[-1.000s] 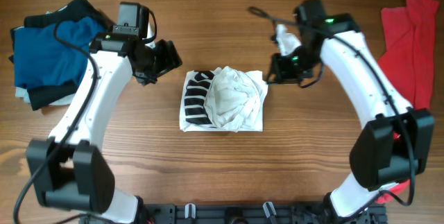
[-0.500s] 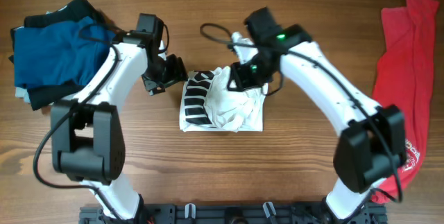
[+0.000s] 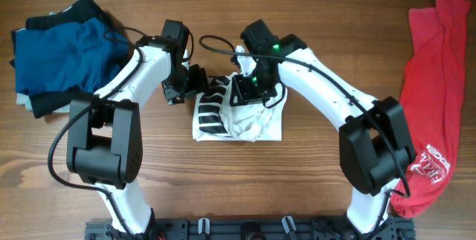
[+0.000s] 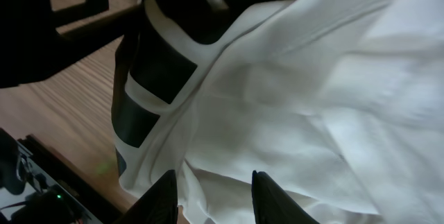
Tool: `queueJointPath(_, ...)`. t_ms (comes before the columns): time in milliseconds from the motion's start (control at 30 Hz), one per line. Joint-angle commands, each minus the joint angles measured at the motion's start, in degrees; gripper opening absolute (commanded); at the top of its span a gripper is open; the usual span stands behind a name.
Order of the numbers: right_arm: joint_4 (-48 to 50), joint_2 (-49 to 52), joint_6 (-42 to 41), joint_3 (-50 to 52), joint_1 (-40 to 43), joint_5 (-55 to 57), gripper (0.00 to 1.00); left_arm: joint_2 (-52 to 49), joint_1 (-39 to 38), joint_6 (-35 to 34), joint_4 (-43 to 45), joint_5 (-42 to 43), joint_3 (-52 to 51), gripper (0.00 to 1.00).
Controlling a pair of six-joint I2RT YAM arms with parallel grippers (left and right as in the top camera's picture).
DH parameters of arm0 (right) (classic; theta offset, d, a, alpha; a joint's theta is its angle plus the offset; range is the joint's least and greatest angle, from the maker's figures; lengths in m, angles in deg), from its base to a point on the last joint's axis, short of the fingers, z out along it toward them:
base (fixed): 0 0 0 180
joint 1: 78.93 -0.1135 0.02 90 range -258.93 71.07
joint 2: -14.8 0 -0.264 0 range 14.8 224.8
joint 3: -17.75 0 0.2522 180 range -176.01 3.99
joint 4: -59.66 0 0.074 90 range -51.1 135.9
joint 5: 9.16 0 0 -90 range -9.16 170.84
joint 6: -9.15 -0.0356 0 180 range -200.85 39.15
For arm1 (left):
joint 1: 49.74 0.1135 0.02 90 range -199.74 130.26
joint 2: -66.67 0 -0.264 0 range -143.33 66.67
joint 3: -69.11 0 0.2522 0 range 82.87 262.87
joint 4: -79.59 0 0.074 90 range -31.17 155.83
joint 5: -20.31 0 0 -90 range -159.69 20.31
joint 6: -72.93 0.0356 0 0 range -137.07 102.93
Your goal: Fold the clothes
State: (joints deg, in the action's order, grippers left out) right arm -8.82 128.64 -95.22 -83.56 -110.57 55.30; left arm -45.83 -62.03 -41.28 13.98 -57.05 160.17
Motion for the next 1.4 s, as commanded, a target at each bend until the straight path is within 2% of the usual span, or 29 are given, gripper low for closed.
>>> queueJointPath(0,0.4,2.1,-1.0,-0.9,-1.6,-1.5,0.35,-0.8,-0.2,1.3,0.1,-0.7,-0.4,0.72)
queueJointPath(200,0.9,2.8,-2.3,-0.8,-1.8,-1.6,0.34,-0.8,-0.5,1.3,0.1,-0.7,-0.4,0.72)
queueJointPath(467,1.9,2.7,-2.1,-0.9,-1.1,-12.0,0.34,-0.8,-1.1,1.3,0.1,-0.8,-0.4,0.72)
queueJointPath(633,2.3,2.8,-2.1,-0.9,-0.2,-12.9,0.34,-0.8,-1.1,1.3,-0.2,-0.8,-0.4,0.72)
queueJointPath(733,2.2,2.8,-2.1,-0.9,-0.2,-12.9,0.26,-0.8,-1.1,1.3,-0.3,-0.7,-0.4,0.72)
queueJointPath(767,2.2,2.8,-2.2,-0.9,-0.2,-12.6,0.22,-0.8,-1.1,1.3,-0.3,-0.8,-0.4,0.72)
queueJointPath(800,2.1,2.9,-2.4,-0.8,-0.2,-11.9,0.13,-0.8,-1.1,1.3,-0.3,-0.7,-0.4,0.72)
queueJointPath(867,1.9,3.0,-2.4,-0.8,-0.3,-10.9,0.04,-0.8,-1.1,1.3,-0.3,-0.7,-0.4,0.72)
queueJointPath(1033,1.7,3.0,-2.3,-0.8,-0.3,-10.3,0.07,-0.8,-1.1,1.3,-0.3,-0.7,-0.4,0.72)
queueJointPath(1200,2.1,3.0,-2.4,0.6,-0.3,-8.8,0.17,-0.8,-1.1,1.3,-0.4,-0.7,-0.4,0.72)
queueJointPath(1367,4.6,3.0,-2.8,3.3,-0.3,-8.9,0.17,-0.8,-1.1,1.3,-0.5,-0.7,-0.4,0.72)
